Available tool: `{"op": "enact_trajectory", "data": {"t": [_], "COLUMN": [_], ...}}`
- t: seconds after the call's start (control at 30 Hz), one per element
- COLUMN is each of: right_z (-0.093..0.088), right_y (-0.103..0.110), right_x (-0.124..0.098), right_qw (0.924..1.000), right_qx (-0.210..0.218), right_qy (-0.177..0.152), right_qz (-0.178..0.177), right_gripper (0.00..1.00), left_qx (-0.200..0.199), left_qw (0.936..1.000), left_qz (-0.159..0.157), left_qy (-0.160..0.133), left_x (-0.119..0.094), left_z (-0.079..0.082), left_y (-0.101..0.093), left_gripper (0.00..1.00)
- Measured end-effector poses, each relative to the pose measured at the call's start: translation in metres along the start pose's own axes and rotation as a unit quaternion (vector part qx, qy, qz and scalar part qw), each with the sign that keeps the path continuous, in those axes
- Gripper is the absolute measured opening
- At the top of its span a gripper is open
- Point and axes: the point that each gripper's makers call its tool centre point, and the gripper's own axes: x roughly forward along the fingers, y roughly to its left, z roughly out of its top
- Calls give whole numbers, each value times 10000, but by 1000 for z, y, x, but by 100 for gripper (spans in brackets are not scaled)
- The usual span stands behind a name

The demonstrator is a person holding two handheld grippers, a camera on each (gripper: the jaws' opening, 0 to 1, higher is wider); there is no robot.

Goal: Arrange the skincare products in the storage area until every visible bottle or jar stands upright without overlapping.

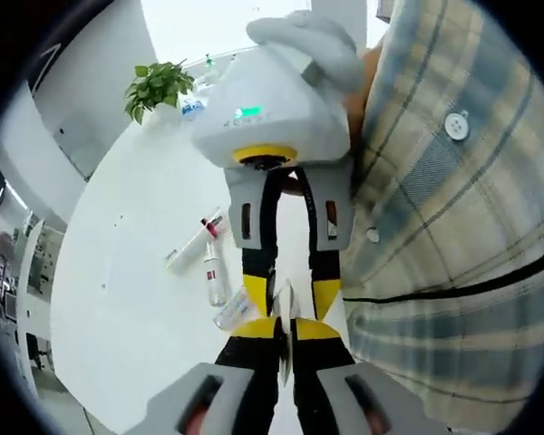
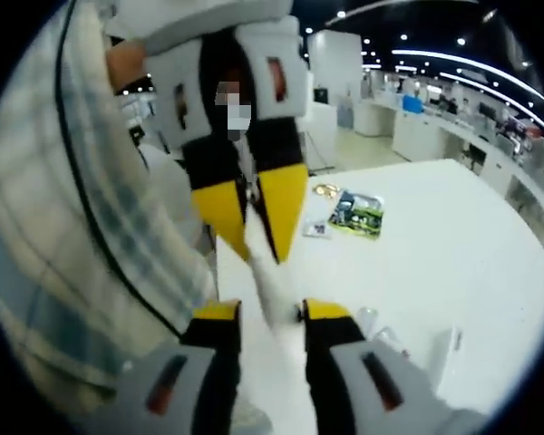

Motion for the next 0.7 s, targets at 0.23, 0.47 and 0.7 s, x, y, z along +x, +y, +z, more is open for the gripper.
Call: {"op": "enact_trajectory", "data": {"t": [0.23,0.47,0.7], "right_z": [-18,-23,-21], "right_y": [-5,-4,-3], "right_x": [-8,-14,-14], "right_qw": [9994,9982,9973], "right_qx": [308,548,681], "right_qy": [92,-13,-97], "right_qz": [-140,-234,-259], "right_gripper": [25,25,25], "left_qx": [-341,-526,-613], "left_qw": [9988,9974,9971], "left_qz": [31,118,71], "left_qy": [341,478,438], "left_x": [1,4,12], "left_z": [-21,-29,-33], "left_y": [17,32,35], "left_gripper": [0,0,0]}}
